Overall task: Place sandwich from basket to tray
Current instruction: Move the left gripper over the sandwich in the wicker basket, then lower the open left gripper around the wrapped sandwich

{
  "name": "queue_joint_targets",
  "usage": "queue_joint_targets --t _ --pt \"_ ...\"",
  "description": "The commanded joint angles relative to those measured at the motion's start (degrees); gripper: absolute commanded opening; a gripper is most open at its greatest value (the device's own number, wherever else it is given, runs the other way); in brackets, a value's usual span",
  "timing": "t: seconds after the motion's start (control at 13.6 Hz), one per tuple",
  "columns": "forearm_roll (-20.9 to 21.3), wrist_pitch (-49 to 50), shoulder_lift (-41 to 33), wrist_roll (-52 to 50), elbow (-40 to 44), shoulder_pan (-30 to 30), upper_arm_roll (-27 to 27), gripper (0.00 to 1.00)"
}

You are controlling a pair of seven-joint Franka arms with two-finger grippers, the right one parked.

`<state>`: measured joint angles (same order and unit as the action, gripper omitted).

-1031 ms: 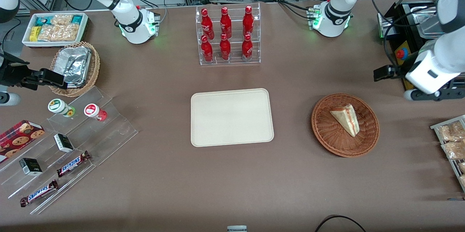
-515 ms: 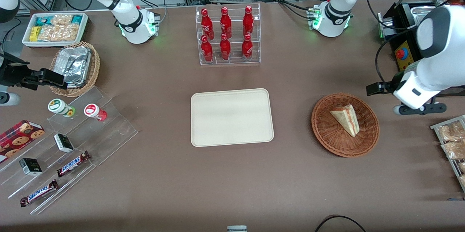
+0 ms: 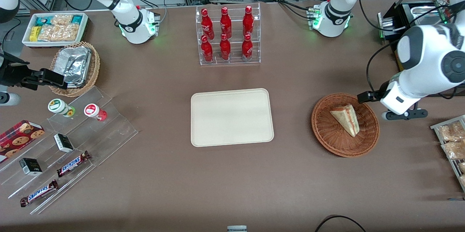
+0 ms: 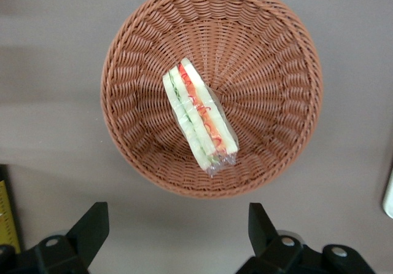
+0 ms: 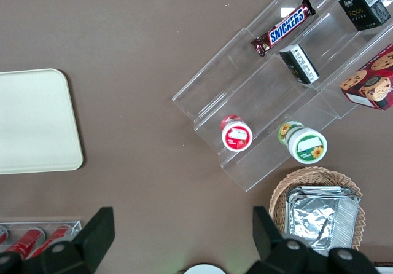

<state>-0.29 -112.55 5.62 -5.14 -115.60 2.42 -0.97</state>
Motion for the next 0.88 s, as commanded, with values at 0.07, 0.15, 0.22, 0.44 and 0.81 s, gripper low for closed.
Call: queue_joint_targets --t 0.07,0.15,0.22,0.44,0.81 --pt "-1.0 -6.0 -0.4 -3.4 -4.8 -0.1 -0.1 1.0" --pt "-1.0 -7.8 -0.2 -5.5 -5.7 0.0 -0.1 1.0" --pt "-1.1 -9.0 0.3 -7.6 -6.4 0.0 -0.1 1.0" --pt "-2.3 -10.3 1.8 -12.1 -6.5 0.0 0.0 1.0" --pt "-2.8 -12.3 4.3 -22.1 -6.0 0.7 0.4 1.0"
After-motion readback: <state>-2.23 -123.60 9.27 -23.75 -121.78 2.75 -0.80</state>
